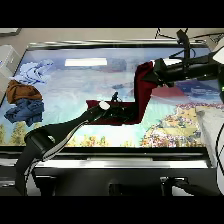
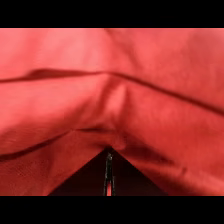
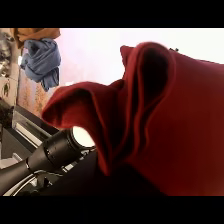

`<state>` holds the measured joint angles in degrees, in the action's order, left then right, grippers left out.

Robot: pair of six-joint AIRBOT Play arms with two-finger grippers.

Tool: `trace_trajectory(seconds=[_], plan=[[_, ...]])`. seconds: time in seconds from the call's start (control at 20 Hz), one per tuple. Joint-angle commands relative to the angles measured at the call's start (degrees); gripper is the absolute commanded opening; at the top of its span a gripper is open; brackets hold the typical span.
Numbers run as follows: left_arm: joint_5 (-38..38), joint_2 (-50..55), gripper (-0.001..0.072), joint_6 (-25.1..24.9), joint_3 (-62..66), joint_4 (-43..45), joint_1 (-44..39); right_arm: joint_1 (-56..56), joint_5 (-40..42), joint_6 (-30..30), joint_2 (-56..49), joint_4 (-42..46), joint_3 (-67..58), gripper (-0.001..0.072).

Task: Fold the clothes and pants, and hang the long-sleeved shirts on hangers.

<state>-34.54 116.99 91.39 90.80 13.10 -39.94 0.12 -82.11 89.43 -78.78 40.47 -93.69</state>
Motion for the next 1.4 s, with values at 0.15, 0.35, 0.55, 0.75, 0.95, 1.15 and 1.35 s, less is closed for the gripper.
trace_trajectory(seconds=[0.15, 0.35, 0.55, 0.75, 0.95, 1.15, 1.35], plan=[[-6.8, -4.3, 0.0022, -2.8, 0.0, 14.1, 10.9, 8.9, 9.0, 1.0, -7.5, 1.1, 0.0, 0.0046], [-21.0, -19.6, 0.0022, 5.9, 0.0, 47.5, 30.4, 18.2, 18.4, -0.6, -17.7, -6.3, 0.0, 0.0047], [-24.8, -35.6, 0.0023, 5.7, 0.0, 51.9, 46.9, 26.4, 25.3, -0.3, -30.6, -12.4, 0.0, 0.0051], [-24.6, -45.2, 0.0024, 3.0, 0.0, 52.0, 52.4, 28.9, 29.2, -5.1, -37.3, -26.6, 0.0, 0.0708], [-24.6, -48.2, 0.0024, 0.9, 0.0, 52.1, 52.2, 17.7, 21.5, -4.8, -31.6, -18.5, 0.0, 0.0705], [-24.6, -48.2, 0.0025, 0.0, 0.0, 52.0, 51.6, 0.5, 4.1, 4.7, -25.7, 12.2, 0.0, 0.0695], [-24.6, -48.2, 0.0025, 0.1, 0.0, 51.9, 50.0, -5.7, -0.3, 5.4, -27.5, 13.5, 6.6, 0.0659]])
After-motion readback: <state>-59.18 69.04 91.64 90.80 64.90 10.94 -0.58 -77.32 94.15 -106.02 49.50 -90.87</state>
